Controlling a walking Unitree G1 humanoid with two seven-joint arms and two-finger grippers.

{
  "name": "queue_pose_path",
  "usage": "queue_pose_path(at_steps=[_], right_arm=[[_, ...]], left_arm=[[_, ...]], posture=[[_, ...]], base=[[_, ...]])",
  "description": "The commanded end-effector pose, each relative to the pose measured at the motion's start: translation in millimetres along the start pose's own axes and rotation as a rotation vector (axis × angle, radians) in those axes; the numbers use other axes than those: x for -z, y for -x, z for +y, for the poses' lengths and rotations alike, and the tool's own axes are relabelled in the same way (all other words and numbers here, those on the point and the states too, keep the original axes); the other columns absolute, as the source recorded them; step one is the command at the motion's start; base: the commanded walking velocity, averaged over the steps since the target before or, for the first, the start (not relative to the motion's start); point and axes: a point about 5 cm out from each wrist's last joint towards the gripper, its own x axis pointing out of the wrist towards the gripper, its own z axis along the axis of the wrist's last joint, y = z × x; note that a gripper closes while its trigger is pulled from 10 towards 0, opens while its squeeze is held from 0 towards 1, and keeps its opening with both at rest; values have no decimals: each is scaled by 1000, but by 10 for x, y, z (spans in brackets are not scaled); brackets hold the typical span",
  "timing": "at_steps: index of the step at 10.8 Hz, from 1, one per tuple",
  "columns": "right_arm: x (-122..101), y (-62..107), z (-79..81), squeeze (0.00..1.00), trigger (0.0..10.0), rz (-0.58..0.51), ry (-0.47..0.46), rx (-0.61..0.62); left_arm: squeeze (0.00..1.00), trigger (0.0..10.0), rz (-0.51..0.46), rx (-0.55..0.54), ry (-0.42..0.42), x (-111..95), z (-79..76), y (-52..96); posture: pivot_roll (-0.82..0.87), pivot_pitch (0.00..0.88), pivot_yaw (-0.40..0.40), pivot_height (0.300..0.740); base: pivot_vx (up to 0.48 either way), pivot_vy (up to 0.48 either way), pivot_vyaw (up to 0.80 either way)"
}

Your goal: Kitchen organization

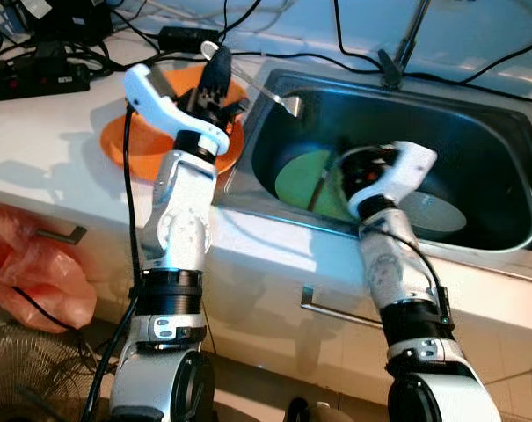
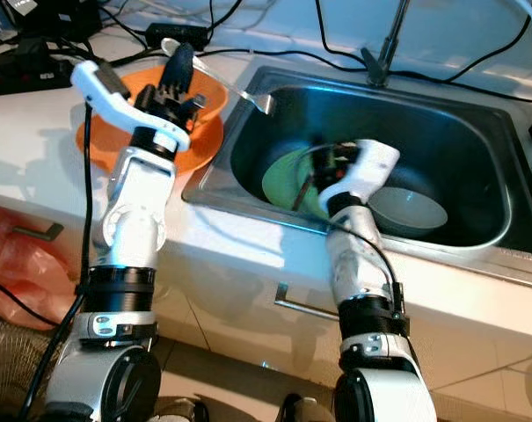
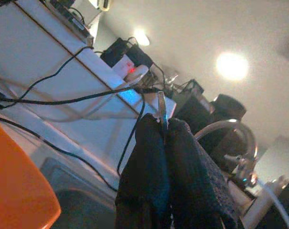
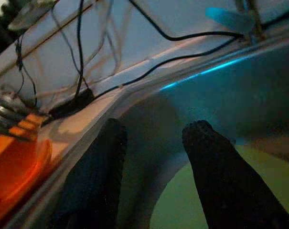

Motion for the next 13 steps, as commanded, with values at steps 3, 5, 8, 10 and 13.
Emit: queue_pose_path(at_steps=[3,5,8,10,13], right_arm=[[-57,-45,126,0,10000,4,-397,-25],[-98,-53,265,0,10000,8,-600,-96],[-245,-50,384,0,10000,-11,-709,-165],[-294,-40,430,0,10000,-7,-748,-209],[-285,-24,484,0,10000,19,-772,-225]], left_arm=[[0,10000,-9,17,119,-4,-42,-10],[0,10000,23,30,193,119,-134,-7],[0,10000,63,53,239,246,-245,3],[0,10000,74,64,255,260,-269,-1],[0,10000,2,79,376,191,-309,-19]], posture=[[30,100,-37,740],[29,101,-36,740],[24,104,-33,740],[24,104,-31,740],[27,103,-32,740]], base=[[0,0,0],[0,0,0],[0,0,0],[0,0,0],[0,0,0]])
